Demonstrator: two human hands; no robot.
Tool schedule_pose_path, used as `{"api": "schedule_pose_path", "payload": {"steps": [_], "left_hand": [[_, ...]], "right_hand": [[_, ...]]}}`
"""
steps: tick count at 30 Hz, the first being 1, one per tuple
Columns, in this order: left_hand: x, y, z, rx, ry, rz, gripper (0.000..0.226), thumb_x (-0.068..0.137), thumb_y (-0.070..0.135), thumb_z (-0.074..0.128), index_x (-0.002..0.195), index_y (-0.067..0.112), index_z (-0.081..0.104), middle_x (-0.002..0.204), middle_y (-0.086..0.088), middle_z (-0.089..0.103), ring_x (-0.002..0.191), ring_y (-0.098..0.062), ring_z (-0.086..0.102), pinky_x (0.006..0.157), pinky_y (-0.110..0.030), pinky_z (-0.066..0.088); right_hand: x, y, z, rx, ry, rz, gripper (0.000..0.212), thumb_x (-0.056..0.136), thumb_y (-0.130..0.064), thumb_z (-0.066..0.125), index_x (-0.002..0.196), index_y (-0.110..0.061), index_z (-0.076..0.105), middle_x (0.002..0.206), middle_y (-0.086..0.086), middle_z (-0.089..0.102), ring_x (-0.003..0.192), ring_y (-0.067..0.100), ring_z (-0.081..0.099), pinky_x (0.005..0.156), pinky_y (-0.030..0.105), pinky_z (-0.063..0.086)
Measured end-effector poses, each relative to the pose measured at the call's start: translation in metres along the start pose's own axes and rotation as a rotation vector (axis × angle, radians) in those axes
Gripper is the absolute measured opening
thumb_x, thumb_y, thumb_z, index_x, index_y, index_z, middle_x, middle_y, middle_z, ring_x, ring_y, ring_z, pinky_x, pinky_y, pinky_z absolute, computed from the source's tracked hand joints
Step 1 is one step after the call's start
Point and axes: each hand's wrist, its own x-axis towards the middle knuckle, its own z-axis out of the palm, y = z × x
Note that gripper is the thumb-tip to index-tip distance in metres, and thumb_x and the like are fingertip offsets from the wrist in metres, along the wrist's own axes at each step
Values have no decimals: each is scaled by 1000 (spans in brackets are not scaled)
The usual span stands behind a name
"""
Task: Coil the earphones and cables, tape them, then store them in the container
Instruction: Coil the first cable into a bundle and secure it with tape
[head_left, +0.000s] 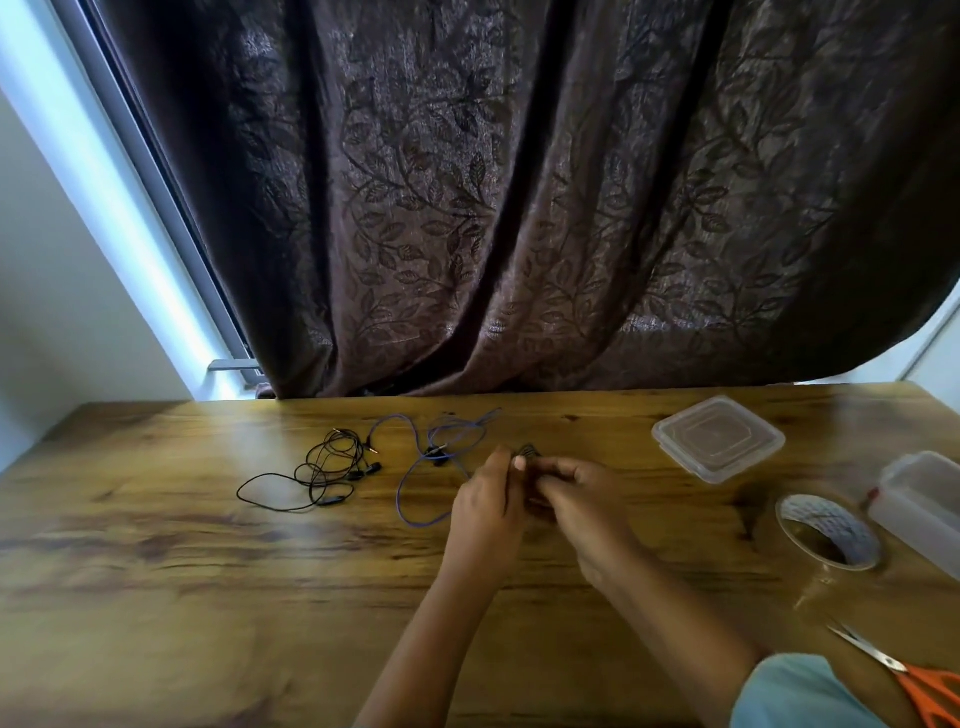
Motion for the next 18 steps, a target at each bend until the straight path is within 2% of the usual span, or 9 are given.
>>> {"api": "schedule_pose_path", "payload": {"steps": [2,4,8,10,12,15,18], "left_hand": [[-2,-1,5,-40,3,1,29,98,38,31,86,18,48,79,-2,62,71,-19,62,64,-49,53],[-3,-2,7,-52,8,6,28,100,36,32,87,17,48,79,-2,62,72,-18,62,64,-49,52],[-5,-4,6,-27,10,64,16,101,21,34,91,16,46,76,6,60,67,-6,58,56,-25,48],[-8,-5,6,-21,20,89,16,101,23,33,94,17,46,75,9,59,67,-5,58,55,-17,43],[-12,-5,7,-39,38,126,18,99,30,31,98,17,44,73,10,58,64,-5,58,52,-17,43],[-14,-3,8,-127,84,101,14,101,30,33,99,18,39,70,6,57,58,-7,54,48,-29,45],[-13,4,6,-201,150,59,12,101,22,33,103,11,38,69,6,55,57,-3,54,49,-17,41]], "right_hand": [[0,2,2,48,19,9,22,93,-5,53,92,-15,73,89,4,74,82,14,71,68,23,56],[0,4,2,74,39,17,21,92,-5,54,94,-15,72,90,4,74,83,14,71,68,23,56],[-2,4,2,123,53,26,15,90,-6,60,96,-13,71,88,5,73,73,9,67,55,16,49],[-3,2,2,155,48,38,14,90,-5,60,95,-13,70,87,4,72,70,6,66,51,12,47],[-4,2,2,183,32,53,15,90,-5,60,99,-11,69,88,4,72,70,5,65,50,10,46],[-6,4,5,227,-1,73,21,92,-3,56,107,-12,66,97,8,71,78,8,67,52,11,48],[-8,5,8,233,-42,60,23,91,-3,56,109,-9,67,97,10,73,79,10,70,55,14,49]]}}
